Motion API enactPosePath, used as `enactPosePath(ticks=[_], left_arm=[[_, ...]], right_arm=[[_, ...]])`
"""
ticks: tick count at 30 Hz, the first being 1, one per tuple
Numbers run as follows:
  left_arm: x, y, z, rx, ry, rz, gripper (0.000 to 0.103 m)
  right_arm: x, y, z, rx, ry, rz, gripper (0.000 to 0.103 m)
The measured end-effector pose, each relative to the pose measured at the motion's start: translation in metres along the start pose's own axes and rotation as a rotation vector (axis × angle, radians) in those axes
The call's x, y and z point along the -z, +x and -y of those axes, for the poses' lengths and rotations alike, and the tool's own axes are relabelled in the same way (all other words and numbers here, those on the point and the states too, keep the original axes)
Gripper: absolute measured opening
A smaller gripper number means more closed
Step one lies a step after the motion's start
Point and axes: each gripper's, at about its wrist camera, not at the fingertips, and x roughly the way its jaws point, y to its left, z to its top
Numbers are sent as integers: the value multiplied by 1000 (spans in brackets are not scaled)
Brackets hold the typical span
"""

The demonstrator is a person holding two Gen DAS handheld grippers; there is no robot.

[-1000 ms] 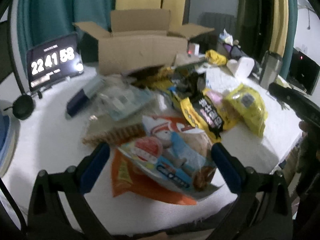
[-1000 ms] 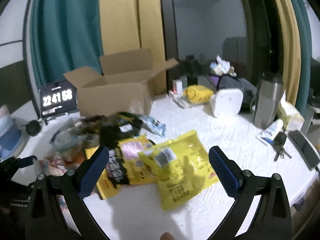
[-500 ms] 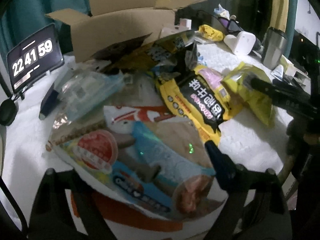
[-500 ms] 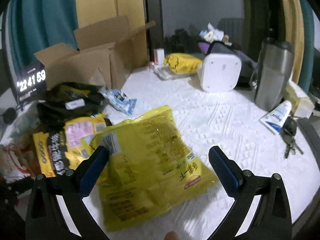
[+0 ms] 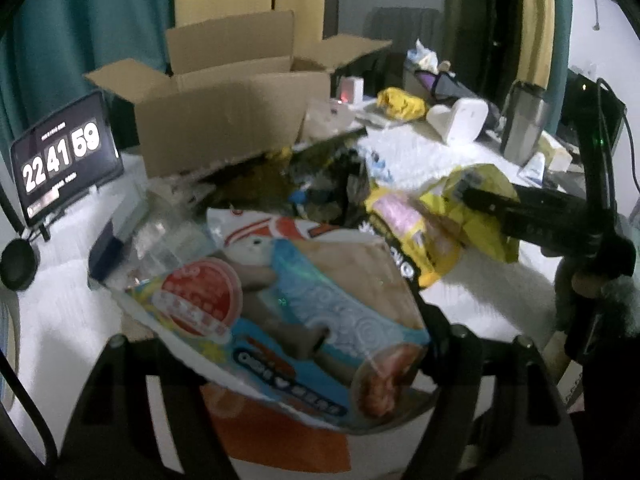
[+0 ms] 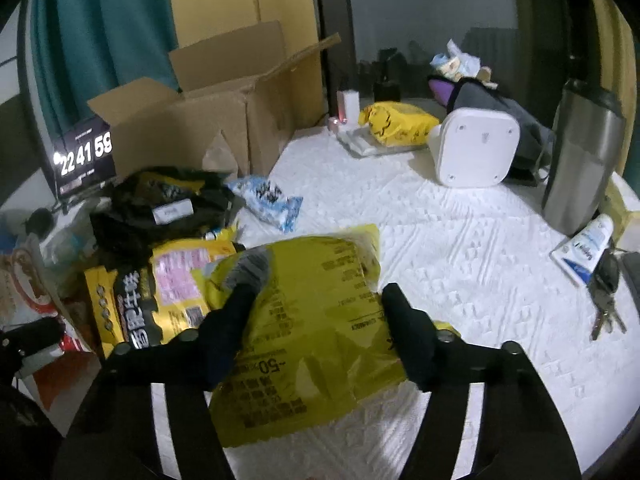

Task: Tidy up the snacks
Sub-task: 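Grasp the yellow chip bag with the right gripper, then carry the yellow chip bag into the cardboard box and open the right gripper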

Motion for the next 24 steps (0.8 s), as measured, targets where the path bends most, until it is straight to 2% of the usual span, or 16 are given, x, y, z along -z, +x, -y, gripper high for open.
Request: enactPosePath(ticks=[12,24], left_arm=[[-34,-21,-44,-19,-36,123,75],[-73,-22,-101,-54,-67,228,75]], right_arm=[[-52,-31,-31,-20,-53,122,64],[-109,-21,-69,-65,-116,178,64]])
